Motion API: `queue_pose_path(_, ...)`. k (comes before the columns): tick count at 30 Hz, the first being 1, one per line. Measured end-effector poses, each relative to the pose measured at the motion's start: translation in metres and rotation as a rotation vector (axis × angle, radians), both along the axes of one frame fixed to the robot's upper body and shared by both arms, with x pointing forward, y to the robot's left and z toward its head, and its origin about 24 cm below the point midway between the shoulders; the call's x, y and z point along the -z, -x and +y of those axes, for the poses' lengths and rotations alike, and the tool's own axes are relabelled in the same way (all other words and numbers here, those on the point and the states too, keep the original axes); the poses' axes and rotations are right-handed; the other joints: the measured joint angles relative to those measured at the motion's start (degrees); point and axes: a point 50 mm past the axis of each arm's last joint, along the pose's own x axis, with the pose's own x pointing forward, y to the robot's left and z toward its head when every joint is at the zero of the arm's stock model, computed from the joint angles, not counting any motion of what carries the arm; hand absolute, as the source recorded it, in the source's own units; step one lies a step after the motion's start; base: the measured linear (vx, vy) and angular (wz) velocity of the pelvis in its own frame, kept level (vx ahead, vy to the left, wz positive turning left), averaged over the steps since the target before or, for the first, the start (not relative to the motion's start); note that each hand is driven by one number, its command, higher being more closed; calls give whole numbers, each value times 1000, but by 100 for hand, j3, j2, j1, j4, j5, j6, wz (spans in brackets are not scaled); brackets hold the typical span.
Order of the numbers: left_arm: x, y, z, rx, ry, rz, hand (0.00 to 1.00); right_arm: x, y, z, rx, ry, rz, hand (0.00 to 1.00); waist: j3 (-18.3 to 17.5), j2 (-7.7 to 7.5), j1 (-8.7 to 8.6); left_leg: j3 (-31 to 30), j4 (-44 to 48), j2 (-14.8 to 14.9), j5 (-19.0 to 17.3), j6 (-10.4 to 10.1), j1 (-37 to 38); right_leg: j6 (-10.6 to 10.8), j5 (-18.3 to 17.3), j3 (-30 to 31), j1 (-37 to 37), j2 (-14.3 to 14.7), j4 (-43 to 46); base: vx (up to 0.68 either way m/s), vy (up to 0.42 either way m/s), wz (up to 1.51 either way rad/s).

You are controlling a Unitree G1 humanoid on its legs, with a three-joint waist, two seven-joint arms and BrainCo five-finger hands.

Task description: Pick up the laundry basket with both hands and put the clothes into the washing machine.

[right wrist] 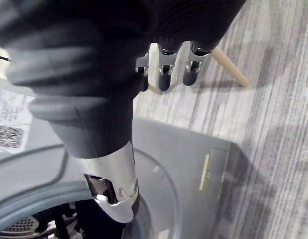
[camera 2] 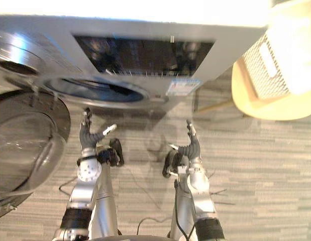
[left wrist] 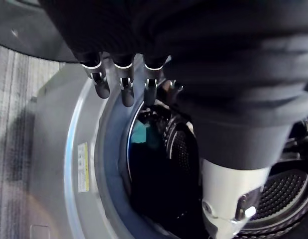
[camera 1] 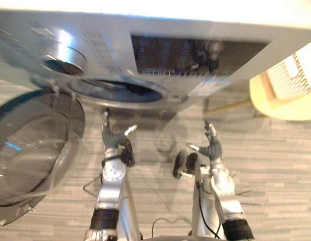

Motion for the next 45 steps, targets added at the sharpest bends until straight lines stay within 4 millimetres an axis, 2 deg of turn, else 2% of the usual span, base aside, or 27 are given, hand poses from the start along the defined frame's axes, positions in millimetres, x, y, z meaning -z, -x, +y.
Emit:
queue_pose_path(5,59,25,0,28,95,272,0,35,16,-5,27,-36,172,0,-59,37,67,205,-1265,-153,335,-27,1498,94,339,-224,1478,41,-1251,133,-4,14)
queue_pose_path(7,88,45,1,28,146,422,0,55,30,-6,49,-75,276,0,-328,43,69,382,-2003,-202,527,-22,2159,171,610,-268,2076,127,-2017,168,33,-7)
queue_pose_path(8,94,51,2,28,157,457,0,61,34,-7,55,-83,303,0,-400,42,66,432,-2199,-216,581,-19,2336,197,678,-275,2238,151,-2220,157,45,-10)
queue_pose_path(10,116,72,6,35,185,586,0,82,52,-14,87,-103,425,0,-728,98,36,602,-3119,-329,905,-17,3035,289,1034,-304,2861,249,-3159,170,55,-10)
queue_pose_path(13,131,91,10,49,186,693,0,101,69,-24,116,-88,542,0,-1008,226,-11,817,-4376,-482,1410,-17,3869,370,1563,-261,3518,421,-4323,200,54,-24)
queue_pose_path(15,136,101,15,52,178,741,0,109,77,-30,130,-81,597,0,-1057,287,-90,971,-4937,-540,1591,-23,4345,398,1823,-182,3924,520,-4877,145,57,-31)
queue_pose_path(17,138,104,19,69,149,769,0,116,87,-35,168,-90,653,0,-1107,293,-114,1060,-5121,-612,1605,-25,4666,445,1968,-117,4261,573,-5238,113,57,-24)
queue_pose_path(20,138,102,20,76,138,768,0,124,101,-40,194,-100,712,0,-1206,272,-130,1128,-5342,-674,1605,-25,5006,474,2033,-95,4566,583,-5475,73,34,-9)
queue_pose_path(22,141,107,19,91,118,798,0,129,109,-40,195,-109,753,0,-1325,253,-223,1148,-5441,-702,1612,-29,5156,474,2058,-69,4685,584,-5552,45,36,-3)
queue_pose_path(35,149,128,24,98,97,879,0,136,122,-39,215,-132,820,0,-1346,223,-298,1337,-5573,-777,1637,-25,5633,502,2268,240,5030,585,-5901,-28,14,-11)
queue_pose_path(38,149,128,23,111,82,886,0,136,121,-40,222,-138,824,0,-1338,237,-308,1542,-5576,-763,1625,-27,5775,491,2311,494,5038,601,-5909,-39,18,-40)
queue_pose_path(41,151,129,21,127,75,903,0,133,112,-44,223,-129,799,0,-1329,294,-336,1931,-5579,-758,1508,-65,5943,497,2444,933,4975,630,-6002,-56,39,-76)
queue_pose_path(44,151,129,19,151,68,911,0,130,105,-47,227,-130,770,0,-1330,302,-357,2446,-5569,-785,1295,-118,6079,478,2624,1641,4691,711,-6063,-54,58,-132)
queue_pose_path(45,151,128,18,161,67,912,0,128,101,-47,225,-130,754,0,-1325,291,-374,2669,-5567,-824,1190,-111,6092,463,2724,2085,4439,789,-6065,-25,23,-178)
